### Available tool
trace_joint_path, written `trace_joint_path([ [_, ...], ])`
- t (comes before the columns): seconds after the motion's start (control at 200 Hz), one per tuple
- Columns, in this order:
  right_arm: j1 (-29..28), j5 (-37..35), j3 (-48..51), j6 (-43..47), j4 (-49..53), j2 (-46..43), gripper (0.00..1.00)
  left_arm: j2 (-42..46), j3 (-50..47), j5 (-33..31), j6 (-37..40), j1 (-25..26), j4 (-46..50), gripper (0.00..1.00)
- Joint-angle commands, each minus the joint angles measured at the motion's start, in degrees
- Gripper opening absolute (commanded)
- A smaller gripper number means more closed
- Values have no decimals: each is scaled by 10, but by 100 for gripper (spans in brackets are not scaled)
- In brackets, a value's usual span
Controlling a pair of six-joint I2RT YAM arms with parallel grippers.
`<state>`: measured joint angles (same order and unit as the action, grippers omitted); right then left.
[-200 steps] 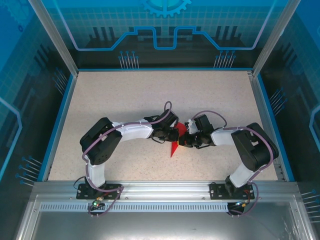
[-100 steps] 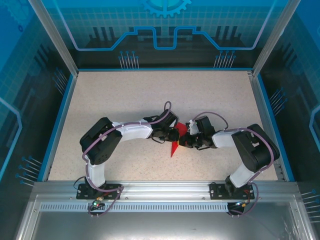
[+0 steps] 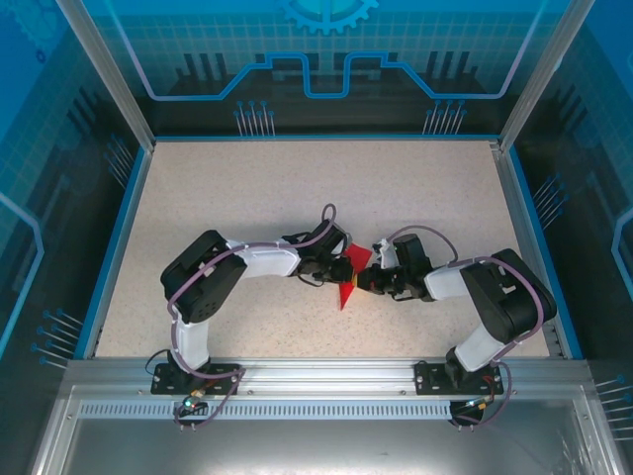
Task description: Fold a paper plane with a square sheet of paper (pick it up from the middle)
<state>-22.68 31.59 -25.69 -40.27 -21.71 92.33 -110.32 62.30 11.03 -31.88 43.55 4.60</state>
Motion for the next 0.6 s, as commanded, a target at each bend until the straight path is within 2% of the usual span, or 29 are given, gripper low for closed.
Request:
trace_joint_path([
  [0.0, 13, 6, 13, -4, -22, 7, 0, -12, -12, 13, -12, -8, 2, 12],
  [0.365, 14, 71, 15, -51, -89, 3, 0, -7, -12, 28, -14, -16, -4, 13],
  [0.48, 13, 84, 11, -69, -83, 1, 0, -8, -9, 30, -12, -16, -4, 13],
  [0.595, 13, 86, 13, -73, -65, 1, 7, -6, -13, 40, -20, -20, -17, 16],
])
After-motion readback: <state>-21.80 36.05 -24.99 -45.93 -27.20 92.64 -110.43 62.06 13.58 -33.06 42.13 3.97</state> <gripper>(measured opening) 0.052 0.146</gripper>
